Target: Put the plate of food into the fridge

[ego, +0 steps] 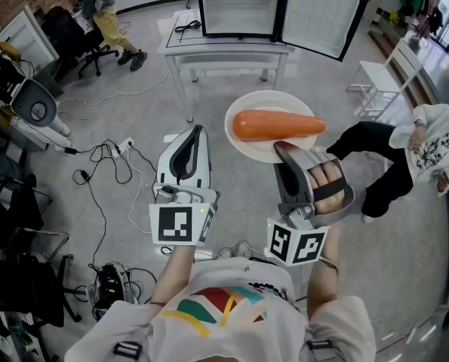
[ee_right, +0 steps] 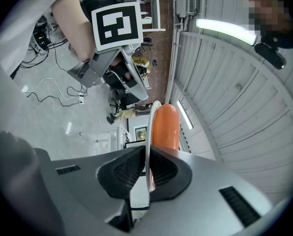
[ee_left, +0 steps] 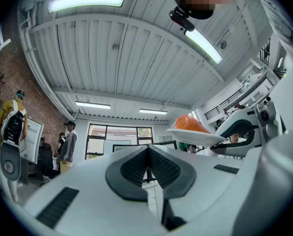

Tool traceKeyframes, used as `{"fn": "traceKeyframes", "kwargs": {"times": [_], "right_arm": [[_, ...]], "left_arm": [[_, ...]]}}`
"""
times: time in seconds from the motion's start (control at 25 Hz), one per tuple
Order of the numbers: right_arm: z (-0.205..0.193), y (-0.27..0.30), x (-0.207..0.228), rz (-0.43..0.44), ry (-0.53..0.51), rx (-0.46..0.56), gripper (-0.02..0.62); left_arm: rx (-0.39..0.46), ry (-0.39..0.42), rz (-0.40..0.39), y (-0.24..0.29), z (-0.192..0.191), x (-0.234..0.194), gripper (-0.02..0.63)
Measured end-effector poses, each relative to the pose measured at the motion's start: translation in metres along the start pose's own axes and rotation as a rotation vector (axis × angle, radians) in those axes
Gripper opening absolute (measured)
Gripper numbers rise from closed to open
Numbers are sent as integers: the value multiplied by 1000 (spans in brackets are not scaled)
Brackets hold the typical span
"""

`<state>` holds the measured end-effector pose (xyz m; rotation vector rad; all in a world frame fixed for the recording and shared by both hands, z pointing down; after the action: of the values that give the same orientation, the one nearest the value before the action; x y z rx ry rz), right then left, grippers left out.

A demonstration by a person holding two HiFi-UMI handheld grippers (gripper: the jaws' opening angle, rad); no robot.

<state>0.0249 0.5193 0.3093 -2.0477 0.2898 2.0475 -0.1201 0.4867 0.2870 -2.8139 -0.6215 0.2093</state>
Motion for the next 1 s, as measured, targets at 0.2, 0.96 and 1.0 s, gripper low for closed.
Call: {"fn": "traceKeyframes", "kwargs": {"times": [0.2, 0.96, 1.0], "right_arm": [[12, -1, -5, 10, -7, 5, 26], [4, 6, -6, 45, 30, 47, 26], [2, 7, -5, 45, 30, 47, 27]], "left_arm": [[5, 7, -5, -10, 1, -6, 6], [10, -5, -16, -1, 3, -1, 6], [10, -5, -19, 2, 3, 0, 6]]}}
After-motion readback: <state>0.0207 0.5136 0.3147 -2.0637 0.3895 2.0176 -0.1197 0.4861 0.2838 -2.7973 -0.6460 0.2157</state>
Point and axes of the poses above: the fingertips, and each gripper's own axes: y forward along the fingers, x to its right, z out of its top, the point moved 4 cm from there along -y, backward along the fingers, and after that the axes turned 12 degrees about -y, right-handed, at the moved point
